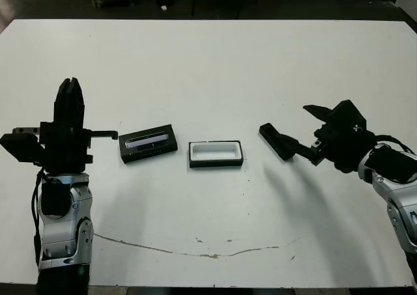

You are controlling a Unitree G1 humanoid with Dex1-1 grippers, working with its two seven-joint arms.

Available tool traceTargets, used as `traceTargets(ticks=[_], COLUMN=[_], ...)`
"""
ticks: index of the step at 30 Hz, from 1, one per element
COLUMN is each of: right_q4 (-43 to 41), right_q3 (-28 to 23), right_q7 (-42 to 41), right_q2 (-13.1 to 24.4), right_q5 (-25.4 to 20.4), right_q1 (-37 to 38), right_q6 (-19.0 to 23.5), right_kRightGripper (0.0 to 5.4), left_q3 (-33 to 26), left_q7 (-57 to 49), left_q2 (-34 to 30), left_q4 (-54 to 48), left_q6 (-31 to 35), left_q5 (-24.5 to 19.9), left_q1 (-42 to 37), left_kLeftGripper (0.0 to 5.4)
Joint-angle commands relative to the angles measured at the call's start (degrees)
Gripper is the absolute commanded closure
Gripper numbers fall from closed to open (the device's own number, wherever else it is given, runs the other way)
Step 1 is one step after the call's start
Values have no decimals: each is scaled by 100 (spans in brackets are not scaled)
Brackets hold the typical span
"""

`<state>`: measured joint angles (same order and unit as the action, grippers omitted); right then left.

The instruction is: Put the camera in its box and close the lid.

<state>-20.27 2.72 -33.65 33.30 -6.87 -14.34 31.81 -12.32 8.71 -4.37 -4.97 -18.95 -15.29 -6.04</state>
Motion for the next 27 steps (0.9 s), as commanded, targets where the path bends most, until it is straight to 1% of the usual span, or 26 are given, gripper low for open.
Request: traceTargets(ticks=[1,3,7,14,19,21,27], right_q4=[104,138,232,223,307,317,383], right_q3=[105,140,168,213,240,259,247], right_q7=[-92,-79,-28,37,46,85,231], right_q2=[103,102,25,-69,-111,-135,-300], right_q5=[34,68,60,-7,42,72,21], right_q1=[-12,-12,8,5,93,135,212], right_q6=[135,147,119,459,227,169,259], right_kRightGripper=[39,2,2,2,2,2,2], left_q3=[-1,-1,-7,-11,-4,-1,-8], left_q7=[-4,10,12,69,100,96,75], left_q2=[-3,1,3,-11,0,-17,-19], left_q4=[54,58,89,173,158,175,194], left_q6=[49,42,6,-77,-21,-70,-97], left_q5=[6,-10,-1,10,-82,-25,0], left_q1=[123,127,121,95,100,104,102], left_kLeftGripper=[540,540,540,540,540,540,540])
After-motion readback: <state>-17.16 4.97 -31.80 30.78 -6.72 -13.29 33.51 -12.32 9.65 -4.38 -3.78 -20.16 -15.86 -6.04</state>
